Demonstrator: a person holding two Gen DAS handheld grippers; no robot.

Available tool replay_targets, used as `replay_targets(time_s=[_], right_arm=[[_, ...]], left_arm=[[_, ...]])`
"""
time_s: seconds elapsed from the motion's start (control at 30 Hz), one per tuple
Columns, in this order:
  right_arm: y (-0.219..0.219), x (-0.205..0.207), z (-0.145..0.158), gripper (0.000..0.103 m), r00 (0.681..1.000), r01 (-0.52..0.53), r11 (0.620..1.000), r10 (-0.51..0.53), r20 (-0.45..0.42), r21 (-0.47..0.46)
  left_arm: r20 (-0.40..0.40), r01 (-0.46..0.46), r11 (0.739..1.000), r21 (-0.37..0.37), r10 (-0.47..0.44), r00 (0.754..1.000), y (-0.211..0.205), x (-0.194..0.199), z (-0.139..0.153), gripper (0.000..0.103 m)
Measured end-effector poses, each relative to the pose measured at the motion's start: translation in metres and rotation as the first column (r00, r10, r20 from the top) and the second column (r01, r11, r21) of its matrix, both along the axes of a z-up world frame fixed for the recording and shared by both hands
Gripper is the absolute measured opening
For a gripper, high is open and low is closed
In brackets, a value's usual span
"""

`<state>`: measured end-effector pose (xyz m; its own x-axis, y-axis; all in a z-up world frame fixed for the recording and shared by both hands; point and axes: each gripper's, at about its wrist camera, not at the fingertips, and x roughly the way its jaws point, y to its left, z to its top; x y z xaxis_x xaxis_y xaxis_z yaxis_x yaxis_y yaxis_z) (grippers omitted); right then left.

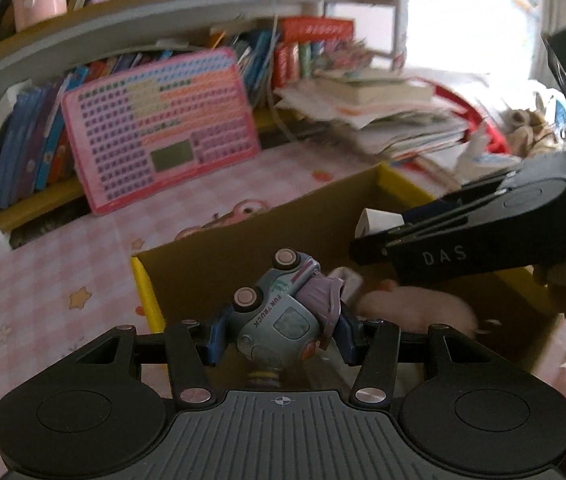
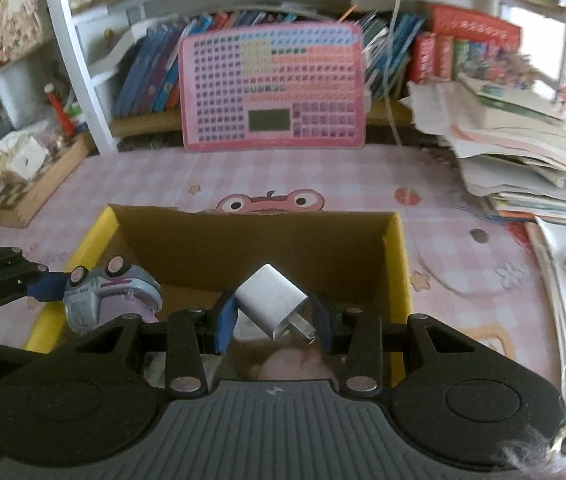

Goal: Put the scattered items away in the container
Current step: 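Open the left tool dropping the toy car while the right tool releases the plug, then withdraw both tools from the yellow box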

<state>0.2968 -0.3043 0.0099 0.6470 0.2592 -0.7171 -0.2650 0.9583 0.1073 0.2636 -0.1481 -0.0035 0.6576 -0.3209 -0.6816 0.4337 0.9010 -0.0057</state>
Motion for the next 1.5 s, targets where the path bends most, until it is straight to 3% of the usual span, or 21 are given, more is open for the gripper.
replay_targets(time_s=[0.33, 0.47, 0.7, 0.87, 1.1, 1.2, 1.5], right_arm=[[0.010, 0.035, -0.020, 0.038, 0.993, -0.106, 0.994, 0.105, -0.056, -0.012], [0.010, 0.034, -0.018, 0.048, 0.992, -0.123, 0.992, 0.122, -0.040, -0.002], [0.005, 0.014, 0.002, 0.060, 0.992, -0.123, 0.991, 0.121, 0.038, 0.047], [0.001, -0.015, 0.018, 0.062, 0.988, -0.112, 0.992, 0.106, 0.112, 0.050], [0.003, -0.078, 0.036, 0.075, 0.966, -0.099, 0.995, 0.099, 0.239, -0.012], [0.007, -0.104, 0.039, 0.081, 0.964, -0.090, 0.996, 0.083, 0.254, 0.015], [0.036, -0.179, 0.036, 0.084, 0.968, -0.083, 0.996, 0.074, 0.238, 0.026]], left_arm=[[-0.049, -0.044, 0.997, 0.062, 0.047, 0.998, -0.011, 0.019, -0.013, 0.053], [-0.011, -0.062, 0.996, 0.062, 0.063, 0.998, -0.007, 0.014, -0.009, 0.072], [0.100, -0.106, 0.994, 0.041, 0.101, 0.990, -0.003, -0.019, 0.015, 0.089], [0.145, -0.166, 0.986, -0.001, 0.165, 0.976, 0.007, -0.051, 0.033, 0.092], [0.196, -0.255, 0.965, -0.058, 0.261, 0.945, 0.033, -0.109, 0.048, 0.093], [0.201, -0.285, 0.956, -0.074, 0.294, 0.934, 0.046, -0.134, 0.051, 0.094], [0.183, -0.389, 0.914, -0.111, 0.404, 0.896, 0.091, -0.206, 0.047, 0.095]])
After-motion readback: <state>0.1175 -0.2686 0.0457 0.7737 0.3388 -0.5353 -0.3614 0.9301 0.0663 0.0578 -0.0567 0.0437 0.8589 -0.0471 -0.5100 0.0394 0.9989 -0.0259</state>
